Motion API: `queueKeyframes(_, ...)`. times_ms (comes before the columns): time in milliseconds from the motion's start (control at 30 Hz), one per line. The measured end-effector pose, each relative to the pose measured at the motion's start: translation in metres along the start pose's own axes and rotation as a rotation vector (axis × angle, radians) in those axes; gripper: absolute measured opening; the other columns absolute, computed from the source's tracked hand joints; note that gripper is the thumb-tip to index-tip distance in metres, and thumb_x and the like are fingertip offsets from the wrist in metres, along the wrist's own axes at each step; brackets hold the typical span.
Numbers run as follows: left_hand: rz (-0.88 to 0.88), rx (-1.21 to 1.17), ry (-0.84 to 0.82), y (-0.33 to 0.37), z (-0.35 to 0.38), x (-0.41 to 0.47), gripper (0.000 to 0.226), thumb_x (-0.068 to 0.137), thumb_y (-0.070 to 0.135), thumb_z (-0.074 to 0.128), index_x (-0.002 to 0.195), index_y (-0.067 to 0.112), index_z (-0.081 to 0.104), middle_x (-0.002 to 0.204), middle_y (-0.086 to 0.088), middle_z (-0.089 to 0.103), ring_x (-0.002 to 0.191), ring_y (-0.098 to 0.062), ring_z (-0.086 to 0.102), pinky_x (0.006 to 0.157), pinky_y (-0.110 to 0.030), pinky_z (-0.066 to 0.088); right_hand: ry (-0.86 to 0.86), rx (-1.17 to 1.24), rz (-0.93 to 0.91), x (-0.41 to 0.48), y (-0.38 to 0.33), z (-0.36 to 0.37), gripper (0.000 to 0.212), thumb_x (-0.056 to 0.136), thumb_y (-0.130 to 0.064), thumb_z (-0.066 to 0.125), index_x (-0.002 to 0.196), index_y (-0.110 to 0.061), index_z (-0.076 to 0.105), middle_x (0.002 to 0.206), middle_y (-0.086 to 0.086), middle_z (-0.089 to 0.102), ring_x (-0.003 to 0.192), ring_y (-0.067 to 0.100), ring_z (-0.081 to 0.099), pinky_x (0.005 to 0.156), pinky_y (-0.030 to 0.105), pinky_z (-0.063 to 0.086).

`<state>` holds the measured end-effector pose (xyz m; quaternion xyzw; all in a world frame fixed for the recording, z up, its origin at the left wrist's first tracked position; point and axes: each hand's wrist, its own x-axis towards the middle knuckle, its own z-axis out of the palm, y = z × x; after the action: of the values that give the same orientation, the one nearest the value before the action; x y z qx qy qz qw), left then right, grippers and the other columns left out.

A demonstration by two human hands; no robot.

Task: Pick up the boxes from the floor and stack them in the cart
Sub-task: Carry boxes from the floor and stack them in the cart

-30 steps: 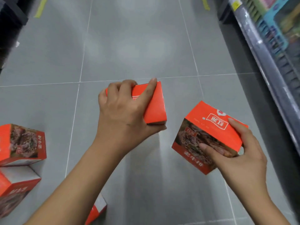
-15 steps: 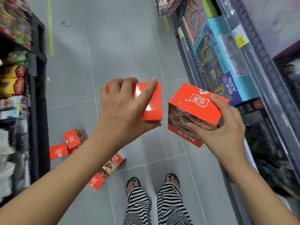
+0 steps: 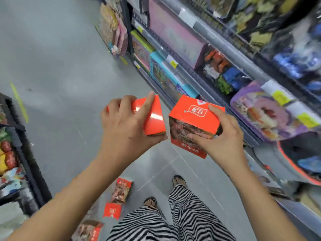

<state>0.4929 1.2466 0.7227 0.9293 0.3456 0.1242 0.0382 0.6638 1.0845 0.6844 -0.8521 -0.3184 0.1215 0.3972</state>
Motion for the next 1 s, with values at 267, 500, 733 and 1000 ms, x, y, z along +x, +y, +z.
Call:
queueKeyframes(267,0.411,-0.037,-0.061,0.034,-0.031,-0.015,0.109,0.047,0.081,0.066,0.141,0.03,0.046,0.113,-0.013,0.056,0.097,-0.035,0.05,0.082,-0.044,0.038,0.336,0.052,0.245,-0.113,0.001,-0.059,0.087,0.052,-0.027,0.094,0.13,-0.033,0.054,0.117,-0.003,0.05,0.108,0.014,0.053,0.097,0.029,0.043)
queueKeyframes(500,0.713,-0.044,-0.106,0.129,-0.053,-0.039,0.112,0.044,0.081,0.07,0.141,0.03,0.046,0.113,-0.014,0.056,0.098,-0.037,0.052,0.085,-0.049,0.042,0.586,0.104,0.394,-0.207,0.016,-0.129,0.087,0.053,-0.031,0.093,0.13,-0.038,0.052,0.124,-0.007,0.053,0.113,0.01,0.051,0.096,0.024,0.038)
queueKeyframes(733,1.012,-0.086,-0.129,0.281,-0.066,-0.097,0.113,0.045,0.086,0.058,0.142,0.031,0.042,0.123,-0.015,0.055,0.107,-0.038,0.049,0.089,-0.053,0.041,0.851,0.121,0.523,-0.324,0.06,-0.211,0.088,0.052,-0.027,0.095,0.128,-0.041,0.053,0.119,-0.009,0.053,0.11,0.008,0.052,0.098,0.026,0.043)
queueKeyframes(1000,1.261,-0.168,-0.161,0.476,-0.068,-0.237,0.11,0.047,0.089,0.04,0.14,0.03,0.047,0.11,-0.014,0.056,0.096,-0.035,0.051,0.081,-0.047,0.042,1.053,0.112,0.662,-0.495,0.138,-0.323,0.089,0.049,-0.022,0.095,0.125,-0.041,0.054,0.117,-0.006,0.054,0.099,-0.006,0.055,0.083,0.009,0.044)
